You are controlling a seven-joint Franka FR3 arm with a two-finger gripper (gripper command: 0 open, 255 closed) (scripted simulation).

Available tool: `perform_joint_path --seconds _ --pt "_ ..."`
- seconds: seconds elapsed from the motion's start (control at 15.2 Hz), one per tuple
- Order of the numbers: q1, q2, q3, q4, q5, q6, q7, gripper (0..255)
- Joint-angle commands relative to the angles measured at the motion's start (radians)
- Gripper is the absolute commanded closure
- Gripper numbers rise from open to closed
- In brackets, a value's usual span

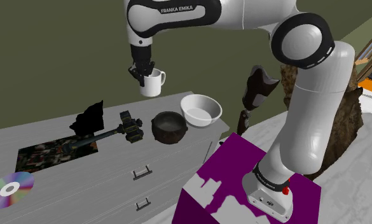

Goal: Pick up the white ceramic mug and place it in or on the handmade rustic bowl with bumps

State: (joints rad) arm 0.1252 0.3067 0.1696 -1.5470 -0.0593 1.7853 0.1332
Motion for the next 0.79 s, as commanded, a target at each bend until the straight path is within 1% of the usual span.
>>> perform_joint_path --seconds 0.0,0.46,0.73 --pt "0.001 -0.001 0.001 0.029 0.0 -0.029 0.0 255" --pt "0.004 -0.001 0.002 0.116 0.001 -0.116 -0.001 255" --pt "0.011 -0.164 0.018 -0.094 0.028 -0.068 0.025 255"
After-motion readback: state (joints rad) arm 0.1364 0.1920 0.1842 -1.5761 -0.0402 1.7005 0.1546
